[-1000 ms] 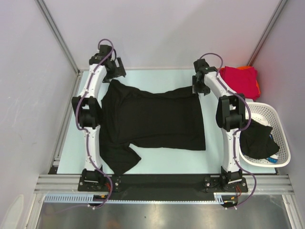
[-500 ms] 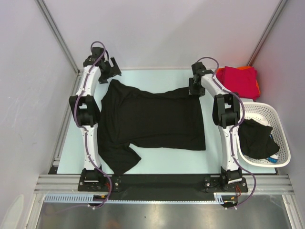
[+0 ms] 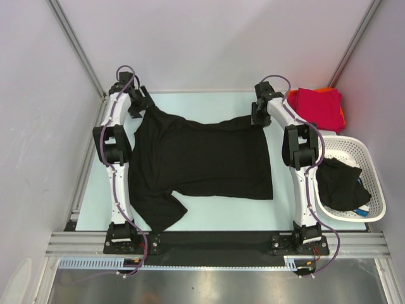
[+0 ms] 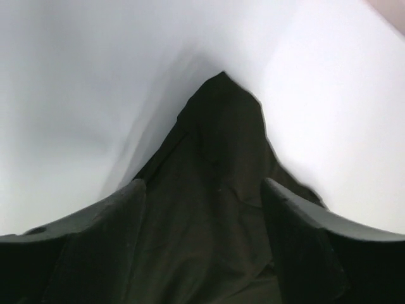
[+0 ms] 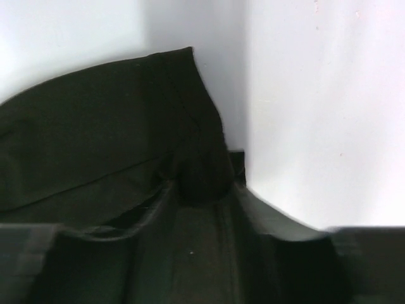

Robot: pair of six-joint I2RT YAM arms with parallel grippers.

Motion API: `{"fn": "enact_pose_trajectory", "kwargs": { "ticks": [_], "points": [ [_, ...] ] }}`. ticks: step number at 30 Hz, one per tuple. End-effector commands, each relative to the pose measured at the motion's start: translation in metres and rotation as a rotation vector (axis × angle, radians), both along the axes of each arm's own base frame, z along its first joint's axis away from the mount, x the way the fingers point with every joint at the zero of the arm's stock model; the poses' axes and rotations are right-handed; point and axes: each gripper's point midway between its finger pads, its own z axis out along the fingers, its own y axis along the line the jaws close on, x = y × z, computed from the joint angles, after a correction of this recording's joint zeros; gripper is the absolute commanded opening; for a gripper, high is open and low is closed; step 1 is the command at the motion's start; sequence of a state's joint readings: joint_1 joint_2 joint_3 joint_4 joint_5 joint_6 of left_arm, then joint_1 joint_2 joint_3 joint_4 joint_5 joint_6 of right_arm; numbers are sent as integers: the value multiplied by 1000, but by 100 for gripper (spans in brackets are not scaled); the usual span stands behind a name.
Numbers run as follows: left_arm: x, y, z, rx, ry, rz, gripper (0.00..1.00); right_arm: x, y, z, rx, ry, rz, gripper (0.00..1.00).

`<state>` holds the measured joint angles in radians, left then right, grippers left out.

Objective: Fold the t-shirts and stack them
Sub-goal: Fold the flattened tshirt in 1/3 of the way

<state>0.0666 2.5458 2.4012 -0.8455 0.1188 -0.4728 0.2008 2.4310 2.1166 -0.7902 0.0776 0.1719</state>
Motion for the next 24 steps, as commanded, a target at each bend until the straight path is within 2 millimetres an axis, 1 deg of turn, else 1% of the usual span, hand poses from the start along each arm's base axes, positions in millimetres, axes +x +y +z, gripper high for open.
{"fn": "enact_pose_trajectory", "kwargs": {
  "ticks": [1, 2, 3, 4, 5, 6, 8, 11, 12, 14, 16, 17, 19, 20, 23, 24],
  "points": [
    [18, -3, 18, -36, -81, -3, 67, 2, 6, 1, 33, -3, 12, 27],
    [17, -5, 14, -47, -72, -7, 57, 2, 6, 1, 36, -4, 11, 0],
    [17, -6, 12, -51, -69, -10, 30, 2, 5, 1, 30, -4, 1, 0],
    [16, -8, 8, -58, -60, -14, 16, 2, 4, 2, 28, -5, 0, 0],
    [16, -5, 7, -61, -55, -9, 3, 2, 5, 2, 28, -4, 2, 0],
    [15, -5, 7, -61, -54, -7, 0, 3, 4, 4, 28, -9, 1, 0],
    [14, -2, 8, -48, -56, -6, 0, 5, 3, 13, 23, -29, -1, 0],
    [17, 7, 26, -14, -93, 7, 0, 7, 1, 20, 14, -45, -6, 0],
    [19, 11, 35, -9, -111, 13, 0, 9, 1, 27, 14, -57, -7, 0],
    [22, 18, 48, -4, -143, 28, 0, 10, -1, 31, 6, -67, -11, 0],
    [25, 26, 62, 10, -173, 44, 0, 12, -2, 35, -2, -76, -19, 3],
    [25, 32, 64, 10, -178, 54, 0, 12, -3, 36, -4, -78, -21, 11],
    [25, 35, 68, -1, -185, 54, 0, 12, -6, 35, -34, -74, -35, 25],
    [24, 39, 67, -4, -184, 58, 0, 11, -7, 33, -44, -70, -40, 39],
    [22, 40, 64, -14, -174, 53, 0, 10, -4, 37, -67, -82, -29, 48],
    [22, 40, 64, -16, -175, 50, 0, 11, -3, 39, -67, -90, -25, 49]
  ]
}}
